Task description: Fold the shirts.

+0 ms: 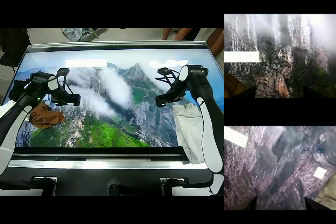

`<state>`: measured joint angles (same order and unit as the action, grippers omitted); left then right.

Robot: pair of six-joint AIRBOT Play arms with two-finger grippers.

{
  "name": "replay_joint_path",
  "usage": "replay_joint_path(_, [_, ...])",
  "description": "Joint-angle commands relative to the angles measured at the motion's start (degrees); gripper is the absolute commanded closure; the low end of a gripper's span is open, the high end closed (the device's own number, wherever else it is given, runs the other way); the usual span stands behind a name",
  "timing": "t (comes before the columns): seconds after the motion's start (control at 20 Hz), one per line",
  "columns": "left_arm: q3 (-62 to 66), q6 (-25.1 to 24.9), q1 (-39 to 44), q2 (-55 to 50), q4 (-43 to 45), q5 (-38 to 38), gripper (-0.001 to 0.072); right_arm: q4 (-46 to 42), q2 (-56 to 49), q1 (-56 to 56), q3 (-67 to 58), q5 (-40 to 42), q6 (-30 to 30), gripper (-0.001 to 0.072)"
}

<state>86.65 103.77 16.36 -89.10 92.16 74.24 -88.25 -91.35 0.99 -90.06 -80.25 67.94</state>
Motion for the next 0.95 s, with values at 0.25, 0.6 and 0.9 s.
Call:
replay_joint_path(0.25, [-0.39,0.22,0.04,-1.66,-0.09,-0.79,-0.0006,-0.83,-0.2,0.22,-0.04,-0.85,-0.22,0.0024])
replay_joint_path(0.6, [-0.39,0.22,0.04,-1.66,-0.07,-0.79,-0.0006,-0.83,-0.2,0.22,-0.04,-0.83,-0.22,0.0024])
replay_joint_path(0.9, [-0.39,0.22,0.02,-1.66,-0.09,-0.81,-0.0006,-0.83,-0.2,0.22,-0.04,-0.83,-0.22,0.0024])
